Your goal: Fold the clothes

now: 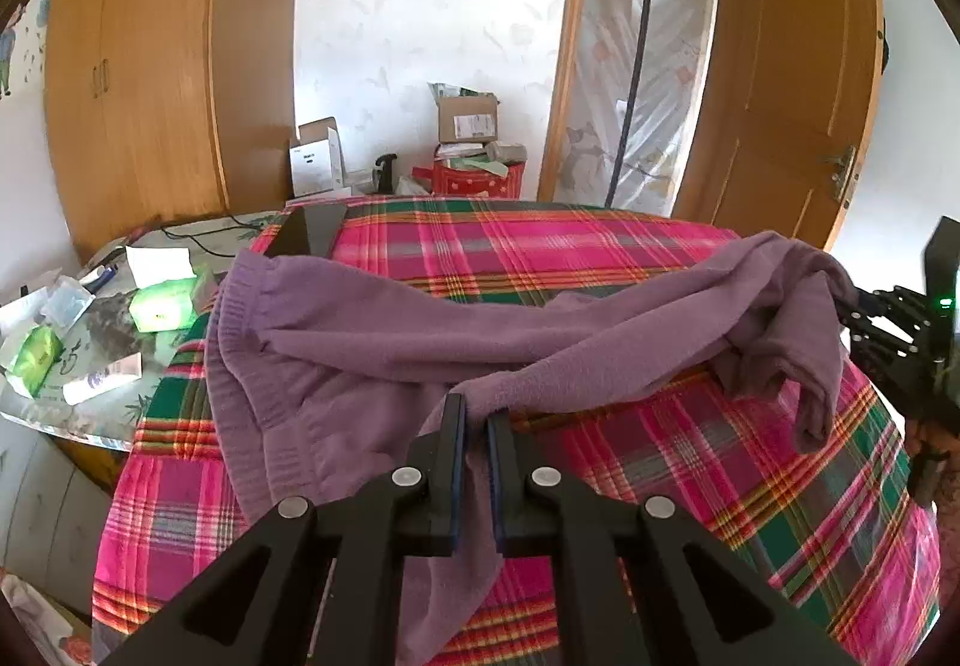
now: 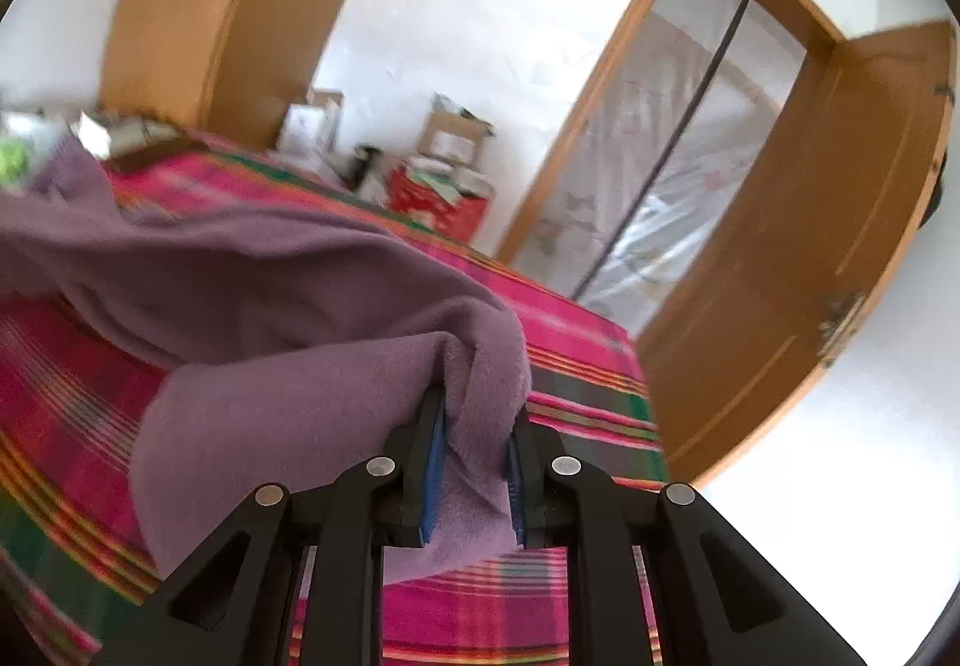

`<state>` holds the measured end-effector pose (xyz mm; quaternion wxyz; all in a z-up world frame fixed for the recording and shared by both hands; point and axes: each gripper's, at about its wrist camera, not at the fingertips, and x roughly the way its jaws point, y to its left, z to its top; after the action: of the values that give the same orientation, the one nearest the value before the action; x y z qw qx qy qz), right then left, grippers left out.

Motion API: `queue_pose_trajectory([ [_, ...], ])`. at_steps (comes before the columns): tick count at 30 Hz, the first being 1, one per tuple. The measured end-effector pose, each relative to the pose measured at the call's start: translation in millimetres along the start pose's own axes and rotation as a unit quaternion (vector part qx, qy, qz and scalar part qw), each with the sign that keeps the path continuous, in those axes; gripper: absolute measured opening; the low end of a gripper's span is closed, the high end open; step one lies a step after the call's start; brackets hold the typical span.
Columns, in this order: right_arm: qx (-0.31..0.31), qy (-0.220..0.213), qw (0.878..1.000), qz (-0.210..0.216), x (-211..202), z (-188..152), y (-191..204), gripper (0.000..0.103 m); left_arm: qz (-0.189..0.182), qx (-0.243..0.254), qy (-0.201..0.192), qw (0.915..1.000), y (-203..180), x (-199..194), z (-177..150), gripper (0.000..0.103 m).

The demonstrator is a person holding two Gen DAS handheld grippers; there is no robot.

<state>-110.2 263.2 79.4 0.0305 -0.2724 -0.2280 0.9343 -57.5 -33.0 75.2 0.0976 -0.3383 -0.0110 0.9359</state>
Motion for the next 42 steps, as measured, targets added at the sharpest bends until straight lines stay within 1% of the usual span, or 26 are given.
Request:
queue_pose_trajectory([
  [4, -0.004, 0.03, 0.999, -0.02, 18.8, -17.5, -6.8, 0.018, -0.009, 0.005, 0.009, 0.9999, -3.5, -1.9, -9.5, 0.007],
  [6, 0.01, 0.04, 0.999, -0.022, 23.9, -25.5, -14.6, 0.018, -0.014, 0.008, 0.013, 0.9998, -5.3, -3.8, -15.5, 0.007],
  [8, 0.021, 0.044, 0.999, -0.015, 21.9, -31.0, -18.3, 0.018, -0.017, 0.012, 0.017, 0.9996, -6.7, -5.5, -21.1, 0.007],
  [11, 0.027, 0.043, 0.999, -0.017, 13.1, -32.6, -18.1, 0.018, -0.021, 0.01, 0.023, 0.9995, -6.9, -7.3, -26.8, 0.007],
  [13, 0.045, 0.042, 0.998, -0.017, 5.3, -30.3, -18.6, 0.018, -0.021, 0.013, 0.024, 0.9994, -7.9, -8.4, -29.5, 0.007],
  [18, 0.098, 0.028, 0.995, 0.009, -26.0, -27.2, -25.5, 0.019, -0.025, 0.015, 0.027, 0.9992, -9.0, -8.6, -35.1, 0.007],
  [20, 0.133, 0.017, 0.99, 0.036, -40.3, -26.2, -29.7, 0.019, -0.026, 0.013, 0.028, 0.9992, -8.8, -8.3, -37.8, 0.007],
  [21, 0.153, 0.014, 0.987, 0.056, -43.9, -25.8, -31.3, 0.02, -0.027, 0.012, 0.028, 0.9992, -8.3, -8.2, -38.9, 0.007],
  [22, 0.182, 0.013, 0.978, 0.097, -48.5, -26.9, -31.9, 0.02, -0.028, 0.011, 0.028, 0.9991, -7.9, -8.1, -40.0, 0.007],
  [24, 0.216, 0.016, 0.964, 0.152, -51.6, -28.8, -28.1, 0.021, -0.03, 0.011, 0.031, 0.999, -7.5, -7.6, -42.7, 0.007],
  [25, 0.23, 0.018, 0.955, 0.188, -51.3, -30.4, -22.3, 0.021, -0.031, 0.011, 0.032, 0.999, -7.3, -7.3, -44.0, 0.007],
  [27, 0.236, 0.021, 0.944, 0.229, -50.4, -31.7, -7.0, 0.022, -0.033, 0.011, 0.035, 0.9988, -7.4, -6.6, -46.4, 0.007],
  [28, 0.237, 0.02, 0.942, 0.236, -49.1, -31.1, -0.6, 0.023, -0.034, 0.011, 0.036, 0.9987, -7.9, -6.5, -47.5, 0.007],
  [29, 0.24, 0.017, 0.938, 0.251, -47.6, -30.8, 7.6, 0.024, -0.035, 0.012, 0.036, 0.9987, -8.6, -6.4, -48.4, 0.007],
  [31, 0.248, 0.02, 0.925, 0.287, -36.7, -25.8, 16.7, 0.026, -0.037, 0.012, 0.037, 0.9985, -8.9, -5.9, -50.3, 0.007],
  [33, 0.261, 0.021, 0.914, 0.31, -28.6, -23.0, 25.9, 0.029, -0.04, 0.01, 0.04, 0.9984, -8.2, -5.1, -52.3, 0.007],
  [35, 0.274, 0.023, 0.905, 0.326, -17.4, -18.6, 32.4, 0.029, -0.042, 0.009, 0.041, 0.9982, -7.7, -4.7, -54.2, 0.007],
  [36, 0.28, 0.028, 0.902, 0.328, -13.9, -16.6, 35.3, 0.03, -0.043, 0.009, 0.041, 0.9982, -7.5, -4.6, -55.2, 0.007],
  [38, 0.294, 0.041, 0.889, 0.348, -2.3, -12.5, 41.2, 0.032, -0.044, 0.011, 0.044, 0.998, -7.0, -3.4, -57.2, 0.007],
  [39, 0.303, 0.043, 0.885, 0.351, 3.0, -11.6, 42.1, 0.032, -0.044, 0.012, 0.045, 0.9979, -6.9, -2.9, -58.6, 0.007],
  [42, 0.331, 0.039, 0.87, 0.364, 11.1, -9.6, 41.3, 0.032, -0.048, 0.011, 0.05, 0.9975, -7.1, -1.1, -61.8, 0.007],
])
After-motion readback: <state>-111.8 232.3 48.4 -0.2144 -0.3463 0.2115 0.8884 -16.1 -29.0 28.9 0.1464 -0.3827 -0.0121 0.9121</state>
